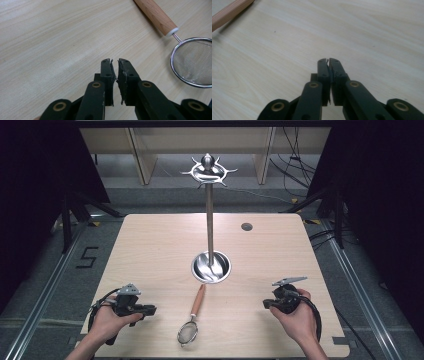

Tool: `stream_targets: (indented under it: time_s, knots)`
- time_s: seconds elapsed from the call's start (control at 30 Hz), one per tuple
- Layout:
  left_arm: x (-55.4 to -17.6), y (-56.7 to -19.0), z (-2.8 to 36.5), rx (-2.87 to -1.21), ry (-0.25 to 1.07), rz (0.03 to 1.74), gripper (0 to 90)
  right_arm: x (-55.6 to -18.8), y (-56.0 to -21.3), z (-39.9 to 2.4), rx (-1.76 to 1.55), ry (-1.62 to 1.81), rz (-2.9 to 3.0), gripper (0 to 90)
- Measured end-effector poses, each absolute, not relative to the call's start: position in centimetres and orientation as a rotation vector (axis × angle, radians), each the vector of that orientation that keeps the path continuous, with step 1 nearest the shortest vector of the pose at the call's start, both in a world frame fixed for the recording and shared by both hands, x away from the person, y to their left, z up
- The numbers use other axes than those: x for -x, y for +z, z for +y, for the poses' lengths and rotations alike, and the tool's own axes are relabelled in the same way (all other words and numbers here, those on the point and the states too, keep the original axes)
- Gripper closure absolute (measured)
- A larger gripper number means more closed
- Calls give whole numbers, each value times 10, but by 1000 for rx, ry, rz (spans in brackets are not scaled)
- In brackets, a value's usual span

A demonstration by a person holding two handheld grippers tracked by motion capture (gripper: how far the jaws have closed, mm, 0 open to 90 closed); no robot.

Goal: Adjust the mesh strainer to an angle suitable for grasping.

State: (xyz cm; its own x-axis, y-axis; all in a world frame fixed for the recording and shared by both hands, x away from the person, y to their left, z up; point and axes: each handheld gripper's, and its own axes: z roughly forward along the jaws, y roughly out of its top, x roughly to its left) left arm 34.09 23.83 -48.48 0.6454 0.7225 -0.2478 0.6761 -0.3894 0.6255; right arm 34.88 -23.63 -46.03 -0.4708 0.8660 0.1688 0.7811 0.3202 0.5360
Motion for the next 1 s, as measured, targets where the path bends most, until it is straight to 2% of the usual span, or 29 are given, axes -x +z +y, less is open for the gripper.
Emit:
stream_targets:
  time_s: [0.2, 0.3, 0.57, 0.8, 1.0]
  knots:
    - [-342, -483, 233, -2130, 55, 1121, 887, -352, -465, -235, -1533, 869, 2403, 796]
    - [-343, -481, 228, -2110, 45, 1142, 889, -352, -464, -236, -1527, 842, 2414, 781]
    - [-366, -481, 194, -2183, 23, 1158, 891, -355, -462, -228, -1563, 848, 2400, 779]
    - [-389, -480, 161, -2332, 14, 1081, 891, -356, -463, -226, -1522, 830, 2452, 766]
    - [-391, -486, 134, -2360, 17, 1060, 891, -353, -464, -225, -1536, 844, 2464, 747]
